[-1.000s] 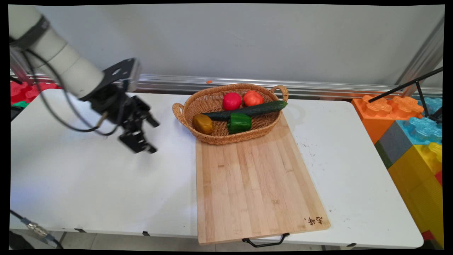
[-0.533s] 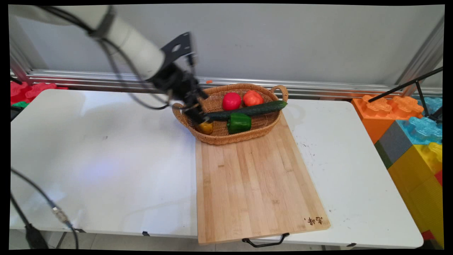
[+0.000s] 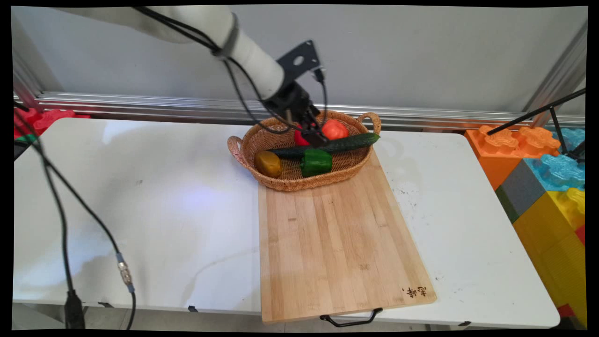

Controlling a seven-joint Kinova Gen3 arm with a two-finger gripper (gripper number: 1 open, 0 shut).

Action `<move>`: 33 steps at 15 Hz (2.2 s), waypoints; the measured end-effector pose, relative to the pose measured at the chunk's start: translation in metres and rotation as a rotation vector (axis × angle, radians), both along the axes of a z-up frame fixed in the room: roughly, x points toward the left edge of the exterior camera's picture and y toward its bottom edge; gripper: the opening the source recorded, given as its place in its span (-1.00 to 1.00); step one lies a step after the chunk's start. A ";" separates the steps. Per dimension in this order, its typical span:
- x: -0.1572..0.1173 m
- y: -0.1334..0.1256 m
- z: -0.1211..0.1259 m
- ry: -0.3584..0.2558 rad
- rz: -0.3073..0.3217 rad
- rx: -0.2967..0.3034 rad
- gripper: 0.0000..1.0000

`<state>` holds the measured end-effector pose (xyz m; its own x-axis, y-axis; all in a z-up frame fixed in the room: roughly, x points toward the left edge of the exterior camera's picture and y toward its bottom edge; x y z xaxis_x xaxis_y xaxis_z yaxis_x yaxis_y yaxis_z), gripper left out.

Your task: Pick up the cucumber from the vegetable basket, then place the picked object on the cutting board

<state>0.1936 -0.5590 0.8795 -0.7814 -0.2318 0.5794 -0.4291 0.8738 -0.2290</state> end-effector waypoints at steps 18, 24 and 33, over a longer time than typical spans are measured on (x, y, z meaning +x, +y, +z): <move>-0.067 -0.065 -0.094 -0.064 -0.058 -0.039 -1.00; -0.072 -0.059 -0.075 -0.064 -0.043 -0.066 -1.00; -0.096 -0.008 0.032 -0.061 -0.064 -0.137 -1.00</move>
